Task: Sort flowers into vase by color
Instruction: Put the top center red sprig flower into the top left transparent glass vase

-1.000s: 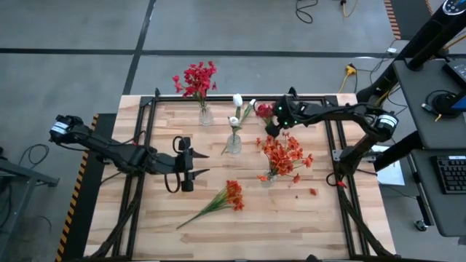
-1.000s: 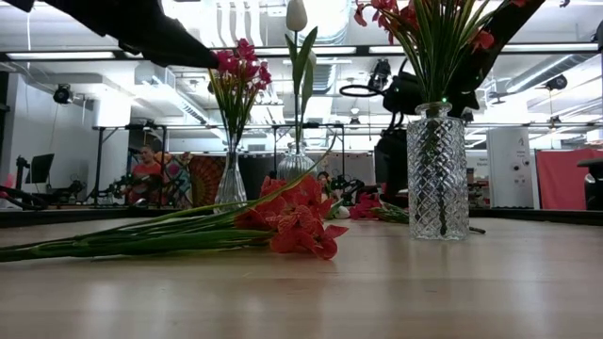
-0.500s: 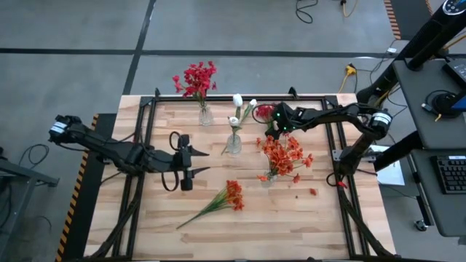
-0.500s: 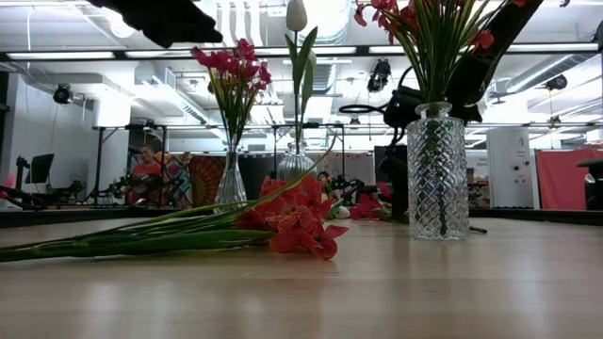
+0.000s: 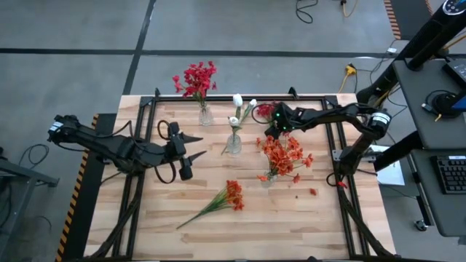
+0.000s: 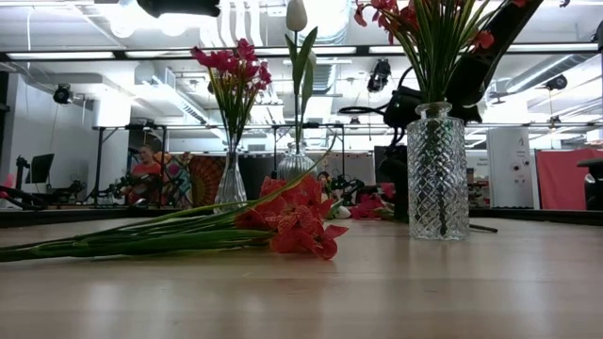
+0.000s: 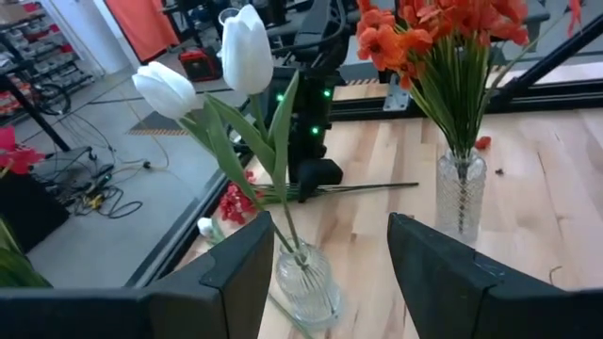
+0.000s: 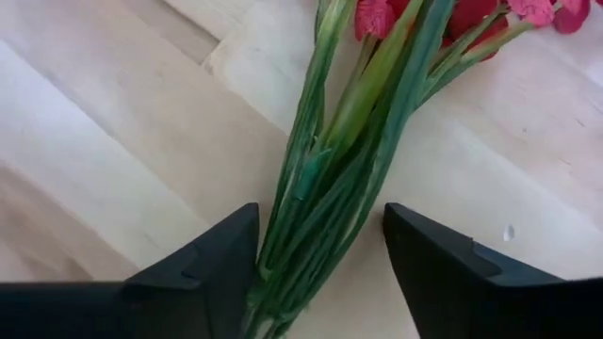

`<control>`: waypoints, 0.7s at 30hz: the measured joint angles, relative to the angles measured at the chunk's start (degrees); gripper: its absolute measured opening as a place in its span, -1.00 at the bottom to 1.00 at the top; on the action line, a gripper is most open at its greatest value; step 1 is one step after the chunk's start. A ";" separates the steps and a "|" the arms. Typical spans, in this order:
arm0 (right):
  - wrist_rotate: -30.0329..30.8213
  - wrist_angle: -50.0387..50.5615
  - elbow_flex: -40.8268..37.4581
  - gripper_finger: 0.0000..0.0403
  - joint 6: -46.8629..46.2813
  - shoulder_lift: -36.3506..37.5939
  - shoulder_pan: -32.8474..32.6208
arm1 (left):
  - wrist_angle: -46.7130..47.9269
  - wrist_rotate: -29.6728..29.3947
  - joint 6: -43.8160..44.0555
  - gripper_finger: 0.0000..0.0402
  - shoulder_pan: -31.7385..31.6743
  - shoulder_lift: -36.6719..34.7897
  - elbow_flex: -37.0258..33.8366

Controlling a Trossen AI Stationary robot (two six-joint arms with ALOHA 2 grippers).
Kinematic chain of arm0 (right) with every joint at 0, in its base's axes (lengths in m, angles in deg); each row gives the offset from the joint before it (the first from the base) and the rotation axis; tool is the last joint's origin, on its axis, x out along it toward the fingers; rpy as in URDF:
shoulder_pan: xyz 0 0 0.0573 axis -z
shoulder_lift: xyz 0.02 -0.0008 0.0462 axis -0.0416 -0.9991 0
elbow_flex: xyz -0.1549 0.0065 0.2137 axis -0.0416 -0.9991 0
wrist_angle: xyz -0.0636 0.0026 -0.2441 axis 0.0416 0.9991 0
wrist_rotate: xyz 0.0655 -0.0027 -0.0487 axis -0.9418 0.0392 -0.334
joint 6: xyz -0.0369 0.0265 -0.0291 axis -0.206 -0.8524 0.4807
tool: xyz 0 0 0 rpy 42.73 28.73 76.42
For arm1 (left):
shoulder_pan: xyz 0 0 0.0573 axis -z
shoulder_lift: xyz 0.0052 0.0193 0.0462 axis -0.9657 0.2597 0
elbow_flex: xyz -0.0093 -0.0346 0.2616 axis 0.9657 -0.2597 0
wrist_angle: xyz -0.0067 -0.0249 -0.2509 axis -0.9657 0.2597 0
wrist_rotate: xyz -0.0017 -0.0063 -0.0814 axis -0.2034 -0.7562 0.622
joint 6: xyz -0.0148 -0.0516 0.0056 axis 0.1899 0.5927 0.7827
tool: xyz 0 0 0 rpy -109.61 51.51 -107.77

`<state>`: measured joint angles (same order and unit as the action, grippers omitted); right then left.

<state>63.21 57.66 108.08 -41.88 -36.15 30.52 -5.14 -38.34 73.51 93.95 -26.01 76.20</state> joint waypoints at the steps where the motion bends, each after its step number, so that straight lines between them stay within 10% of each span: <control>1: -0.08 0.18 -0.03 0.06 -0.07 0.55 0.00 | 0.07 0.02 0.00 -0.04 0.00 0.00 0.00; 21: 0.37 -0.09 0.17 -0.29 -2.67 -1.35 -0.04 | 0.98 0.00 2.54 -0.04 0.02 1.68 -0.50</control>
<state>63.58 57.57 108.25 -44.55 -37.50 30.48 -4.16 -38.34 76.05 93.97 -24.33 75.70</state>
